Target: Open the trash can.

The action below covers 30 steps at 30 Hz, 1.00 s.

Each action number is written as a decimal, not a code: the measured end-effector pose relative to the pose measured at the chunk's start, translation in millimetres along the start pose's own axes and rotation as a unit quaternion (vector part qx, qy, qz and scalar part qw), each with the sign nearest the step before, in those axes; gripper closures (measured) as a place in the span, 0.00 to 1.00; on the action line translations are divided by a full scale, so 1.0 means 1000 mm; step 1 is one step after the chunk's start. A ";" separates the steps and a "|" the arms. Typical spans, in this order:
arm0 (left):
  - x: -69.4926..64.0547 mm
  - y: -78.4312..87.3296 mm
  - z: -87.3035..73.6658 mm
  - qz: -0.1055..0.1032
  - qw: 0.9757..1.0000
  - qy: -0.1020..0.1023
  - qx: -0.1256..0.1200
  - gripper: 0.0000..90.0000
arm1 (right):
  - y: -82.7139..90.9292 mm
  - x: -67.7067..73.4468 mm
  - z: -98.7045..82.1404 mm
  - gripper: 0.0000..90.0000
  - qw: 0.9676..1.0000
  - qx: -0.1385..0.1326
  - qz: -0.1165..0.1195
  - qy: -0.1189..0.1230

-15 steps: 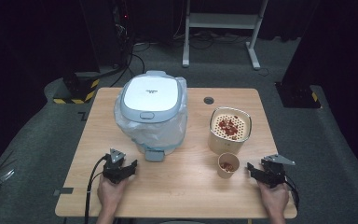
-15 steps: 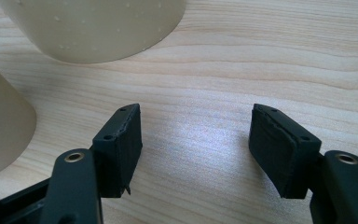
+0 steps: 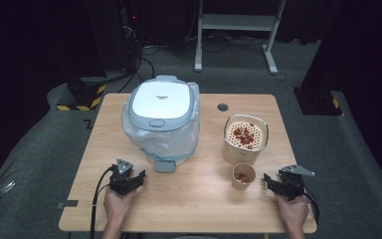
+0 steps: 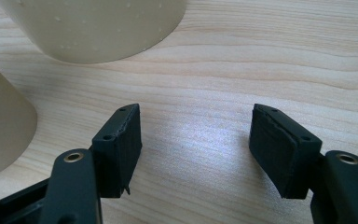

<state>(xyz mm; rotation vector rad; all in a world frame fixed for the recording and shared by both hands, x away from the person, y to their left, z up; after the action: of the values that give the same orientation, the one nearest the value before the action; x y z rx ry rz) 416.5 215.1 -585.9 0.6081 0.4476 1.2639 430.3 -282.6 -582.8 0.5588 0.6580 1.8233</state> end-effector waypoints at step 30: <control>-0.016 0.012 0.005 -0.047 0.999 -0.003 -0.025 0.43 | 0.000 0.000 0.000 0.38 1.000 0.000 0.001 0.001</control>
<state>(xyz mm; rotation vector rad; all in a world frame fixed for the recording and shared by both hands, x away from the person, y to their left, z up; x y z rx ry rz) 407.3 201.1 -574.5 0.5423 0.4325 1.1798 430.4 -282.4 -582.9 0.5574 0.6597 1.8265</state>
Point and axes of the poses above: each handheld gripper's, and its own axes: y roughly backward along the jaws, z roughly out of its top, x roughly to its left, the point moved 9 cm from there along -y, roughly forward along the jaws, and after that the axes turned 2 degrees about z, right-handed, at the moved point
